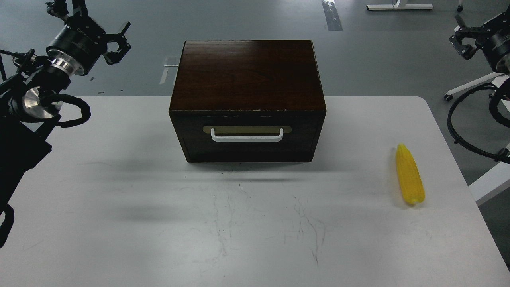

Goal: Put corn in drawer with both arms

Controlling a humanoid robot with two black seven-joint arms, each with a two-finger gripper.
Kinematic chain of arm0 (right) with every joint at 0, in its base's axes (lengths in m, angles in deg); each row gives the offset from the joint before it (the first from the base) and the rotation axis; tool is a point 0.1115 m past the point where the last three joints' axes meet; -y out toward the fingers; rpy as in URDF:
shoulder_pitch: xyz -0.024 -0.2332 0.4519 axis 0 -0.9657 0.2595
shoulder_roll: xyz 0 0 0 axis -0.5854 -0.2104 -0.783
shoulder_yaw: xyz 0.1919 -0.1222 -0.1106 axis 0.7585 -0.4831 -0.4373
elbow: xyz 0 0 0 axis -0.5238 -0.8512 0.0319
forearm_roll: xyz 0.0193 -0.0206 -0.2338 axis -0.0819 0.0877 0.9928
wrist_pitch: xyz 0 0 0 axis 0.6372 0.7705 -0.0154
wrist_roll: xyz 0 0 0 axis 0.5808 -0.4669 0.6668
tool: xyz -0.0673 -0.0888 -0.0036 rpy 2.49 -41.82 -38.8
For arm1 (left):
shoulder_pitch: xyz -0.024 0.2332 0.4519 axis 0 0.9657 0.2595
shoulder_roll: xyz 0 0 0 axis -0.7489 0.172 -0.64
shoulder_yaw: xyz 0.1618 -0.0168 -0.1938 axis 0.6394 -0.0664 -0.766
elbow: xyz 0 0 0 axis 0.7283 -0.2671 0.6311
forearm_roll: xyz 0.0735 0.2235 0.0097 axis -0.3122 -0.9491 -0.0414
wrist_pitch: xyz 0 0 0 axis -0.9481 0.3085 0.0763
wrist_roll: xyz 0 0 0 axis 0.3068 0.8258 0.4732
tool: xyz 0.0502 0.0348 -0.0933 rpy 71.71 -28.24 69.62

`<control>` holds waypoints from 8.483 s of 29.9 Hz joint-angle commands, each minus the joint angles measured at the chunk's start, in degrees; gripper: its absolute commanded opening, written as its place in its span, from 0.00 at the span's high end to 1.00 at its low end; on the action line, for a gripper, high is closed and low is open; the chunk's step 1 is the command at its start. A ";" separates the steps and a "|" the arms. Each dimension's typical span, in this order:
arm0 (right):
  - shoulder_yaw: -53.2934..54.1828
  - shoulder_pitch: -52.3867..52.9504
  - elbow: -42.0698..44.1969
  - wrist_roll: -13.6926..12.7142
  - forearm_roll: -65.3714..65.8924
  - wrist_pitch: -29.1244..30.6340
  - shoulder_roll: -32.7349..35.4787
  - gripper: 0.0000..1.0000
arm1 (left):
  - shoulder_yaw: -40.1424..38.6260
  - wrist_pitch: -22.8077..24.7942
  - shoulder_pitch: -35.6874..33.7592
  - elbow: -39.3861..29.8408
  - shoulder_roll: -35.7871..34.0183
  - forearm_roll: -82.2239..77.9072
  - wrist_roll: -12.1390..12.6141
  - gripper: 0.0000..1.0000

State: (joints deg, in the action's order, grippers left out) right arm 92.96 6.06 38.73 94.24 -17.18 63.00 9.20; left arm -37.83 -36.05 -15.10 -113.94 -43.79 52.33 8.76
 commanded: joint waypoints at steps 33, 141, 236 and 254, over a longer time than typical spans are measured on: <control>0.46 0.06 -0.04 0.00 0.00 0.00 1.32 0.00 | 0.59 0.00 -7.20 -33.31 -15.31 -42.61 -0.27 0.07; 5.12 -3.37 0.13 0.70 -0.27 0.00 5.19 0.00 | 41.90 0.00 -23.47 -49.32 0.59 -129.99 -5.89 0.14; 4.94 -2.49 2.60 0.61 -0.18 0.00 5.89 0.00 | 41.46 0.00 -25.57 -61.89 -3.10 -128.94 -13.51 0.09; 3.98 -2.66 2.60 0.35 0.00 0.00 6.59 0.00 | 33.30 0.00 -29.70 -61.19 -7.23 -116.30 -13.51 0.03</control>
State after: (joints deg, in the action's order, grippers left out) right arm 97.74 3.58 41.32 94.81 -17.36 62.99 15.27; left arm -0.54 -36.04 -43.79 -175.78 -49.24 -70.95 -4.74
